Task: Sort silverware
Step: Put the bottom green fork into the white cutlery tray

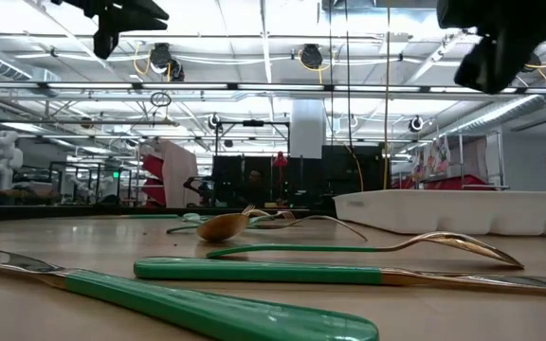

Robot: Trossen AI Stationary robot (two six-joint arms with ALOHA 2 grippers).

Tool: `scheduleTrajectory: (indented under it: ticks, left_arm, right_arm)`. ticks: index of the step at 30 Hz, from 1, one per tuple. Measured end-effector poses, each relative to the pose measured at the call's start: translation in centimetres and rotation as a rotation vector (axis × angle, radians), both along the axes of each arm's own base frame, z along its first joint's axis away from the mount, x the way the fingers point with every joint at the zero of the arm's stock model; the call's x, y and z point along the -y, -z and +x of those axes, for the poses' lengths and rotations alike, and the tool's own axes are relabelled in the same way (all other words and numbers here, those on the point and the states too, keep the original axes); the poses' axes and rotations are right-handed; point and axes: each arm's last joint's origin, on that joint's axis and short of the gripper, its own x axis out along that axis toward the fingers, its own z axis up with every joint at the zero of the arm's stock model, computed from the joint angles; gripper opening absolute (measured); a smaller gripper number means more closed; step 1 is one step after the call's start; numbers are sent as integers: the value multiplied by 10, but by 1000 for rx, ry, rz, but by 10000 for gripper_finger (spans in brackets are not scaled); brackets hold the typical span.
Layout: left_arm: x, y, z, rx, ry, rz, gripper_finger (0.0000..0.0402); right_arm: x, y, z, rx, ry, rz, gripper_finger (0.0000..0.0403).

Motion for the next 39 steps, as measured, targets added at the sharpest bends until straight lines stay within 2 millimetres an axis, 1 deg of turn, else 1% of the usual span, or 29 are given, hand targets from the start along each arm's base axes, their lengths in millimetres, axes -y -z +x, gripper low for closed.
scheduleTrajectory:
  ticks: [3,6,11,13,17,20,23,26,29,34,39]
  left_arm:
    - [0,2,3,-22,4,-2,73]
    - [1,3,4,-28,9,-2,73]
    - [2,4,5,-34,19,-3,73]
    - [3,4,5,-35,24,-3,73]
    - [4,5,5,-51,34,-4,73]
    - [5,7,5,-62,34,-4,73]
    - [5,7,5,-63,34,-4,73]
    - [4,7,5,-64,29,-3,73]
    - [4,7,5,-64,28,-3,73]
    - [4,7,5,-63,27,-3,73]
    - [4,7,5,-56,20,-27,73]
  right_arm:
    - [-15,7,1,-84,1,25,86]
    - [-31,12,-1,-148,38,64,81]
    - [-57,18,-8,-234,237,89,83]
    - [-69,21,-12,-264,322,107,94]
    - [-94,30,-22,-325,455,120,136]
    - [-113,41,-26,-374,540,128,170]
    - [-130,55,-26,-410,585,118,200]
    - [-140,71,-22,-444,628,82,221]
    - [-149,85,-17,-457,642,65,231]
    - [-159,103,-9,-468,660,63,230]
    - [-166,120,-11,-521,695,18,228]
